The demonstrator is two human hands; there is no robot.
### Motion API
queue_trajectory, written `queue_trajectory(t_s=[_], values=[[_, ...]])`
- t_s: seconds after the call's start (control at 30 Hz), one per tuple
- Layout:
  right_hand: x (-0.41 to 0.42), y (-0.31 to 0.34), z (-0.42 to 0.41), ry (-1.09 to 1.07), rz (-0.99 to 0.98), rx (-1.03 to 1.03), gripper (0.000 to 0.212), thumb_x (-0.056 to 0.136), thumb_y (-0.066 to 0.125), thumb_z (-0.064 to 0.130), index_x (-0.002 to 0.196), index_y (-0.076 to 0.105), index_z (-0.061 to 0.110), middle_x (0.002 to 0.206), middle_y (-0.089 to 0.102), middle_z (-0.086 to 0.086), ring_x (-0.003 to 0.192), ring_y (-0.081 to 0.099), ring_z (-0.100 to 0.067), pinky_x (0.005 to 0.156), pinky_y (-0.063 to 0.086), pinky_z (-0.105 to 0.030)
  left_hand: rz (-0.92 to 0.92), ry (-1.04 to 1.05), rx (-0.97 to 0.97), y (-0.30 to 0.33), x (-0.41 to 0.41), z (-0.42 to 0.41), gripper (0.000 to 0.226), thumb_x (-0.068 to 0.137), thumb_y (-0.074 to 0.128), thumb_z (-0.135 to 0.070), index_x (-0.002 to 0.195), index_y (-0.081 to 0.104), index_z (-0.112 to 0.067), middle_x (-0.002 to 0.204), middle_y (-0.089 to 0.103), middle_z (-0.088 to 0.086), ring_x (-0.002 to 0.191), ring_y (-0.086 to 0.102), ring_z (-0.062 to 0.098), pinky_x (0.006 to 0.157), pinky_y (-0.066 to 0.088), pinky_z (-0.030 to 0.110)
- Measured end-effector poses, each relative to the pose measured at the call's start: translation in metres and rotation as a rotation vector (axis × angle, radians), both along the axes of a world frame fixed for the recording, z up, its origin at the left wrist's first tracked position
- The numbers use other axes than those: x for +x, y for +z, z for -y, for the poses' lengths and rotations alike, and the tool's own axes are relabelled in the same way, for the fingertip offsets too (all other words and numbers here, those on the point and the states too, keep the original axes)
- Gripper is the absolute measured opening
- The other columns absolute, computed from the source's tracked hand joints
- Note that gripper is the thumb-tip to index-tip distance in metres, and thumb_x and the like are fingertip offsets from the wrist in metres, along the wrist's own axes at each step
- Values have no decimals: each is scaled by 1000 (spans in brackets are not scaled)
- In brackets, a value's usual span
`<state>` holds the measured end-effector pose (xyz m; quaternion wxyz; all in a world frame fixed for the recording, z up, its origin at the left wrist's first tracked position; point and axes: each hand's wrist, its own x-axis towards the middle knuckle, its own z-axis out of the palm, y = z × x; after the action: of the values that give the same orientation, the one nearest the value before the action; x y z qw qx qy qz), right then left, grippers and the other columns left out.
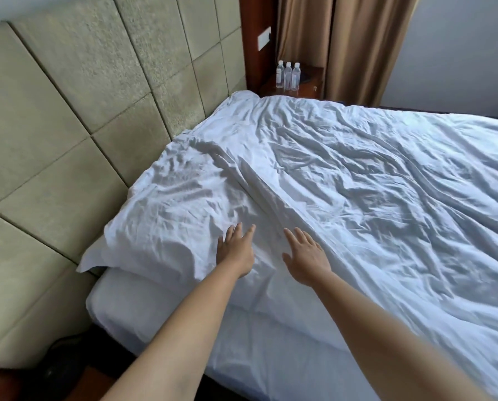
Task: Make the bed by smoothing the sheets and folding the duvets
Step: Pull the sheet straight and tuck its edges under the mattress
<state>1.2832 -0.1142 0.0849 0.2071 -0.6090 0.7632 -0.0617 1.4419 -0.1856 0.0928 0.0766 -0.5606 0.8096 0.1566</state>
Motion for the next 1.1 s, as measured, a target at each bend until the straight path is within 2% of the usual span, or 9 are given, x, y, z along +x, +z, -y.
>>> queue_trajectory(t_s=[0.23,0.47,0.57,0.67,0.77,0.9,0.97,1.03,1.1], values=[[-23,5,-13,-102,-23,11,62,99,41,37,153,13,26,160,9,-2,147,10,-21,116,17,-37,-60,-122,12,0,-43,1,61,99,38,-19,153,11,-29,161,6,3,147,6,25,118,15,42],[-58,-30,-58,-260,-31,180,64,97,47,33,152,16,23,160,12,-7,144,19,-26,111,28,-37,-181,-130,243,-27,-99,0,60,97,44,-20,152,20,-26,153,29,9,135,36,30,108,35,37],[-84,-50,-74,-315,-62,224,69,93,53,33,151,17,23,159,12,-8,144,20,-26,111,27,-38,-174,-182,322,-44,-131,-11,64,93,41,-10,151,21,-28,152,29,10,135,38,30,107,35,35],[-110,-71,-79,-366,-75,286,77,88,62,38,148,18,21,155,18,-11,140,25,-28,108,31,-38,-145,-280,325,-61,-162,-21,74,85,38,1,148,24,-36,148,26,5,132,38,31,104,40,43],[-128,-101,-87,-376,-28,386,90,81,68,43,150,15,20,151,24,-11,137,29,-29,105,35,-39,-6,-341,223,-76,-185,-28,83,84,47,4,149,19,-39,154,10,6,140,22,29,106,37,43],[-153,-121,-92,-342,-73,391,56,82,53,-1,133,33,10,129,47,-13,118,46,-30,80,42,-35,163,-408,130,-93,-216,-29,79,83,51,3,145,24,-38,156,-6,6,139,11,31,101,37,43],[-174,-117,-83,-339,-104,323,40,82,43,-8,119,42,7,115,56,-13,106,54,-32,70,37,-34,179,-332,146,-94,-231,-22,55,89,52,-6,138,37,-27,155,12,10,133,24,36,98,39,45],[-202,-103,-66,-337,-145,241,34,84,41,-7,115,46,7,111,61,-13,104,58,-32,73,40,-35,231,-344,94,-86,-250,-13,45,90,52,-6,132,43,-17,138,41,10,123,38,37,86,44,42],[-239,-80,-44,-376,-186,159,30,86,40,-5,113,50,6,110,64,-14,104,60,-33,77,43,-35,271,-416,-31,-67,-272,-3,42,88,48,1,126,44,-16,125,51,7,117,42,35,73,43,37]])
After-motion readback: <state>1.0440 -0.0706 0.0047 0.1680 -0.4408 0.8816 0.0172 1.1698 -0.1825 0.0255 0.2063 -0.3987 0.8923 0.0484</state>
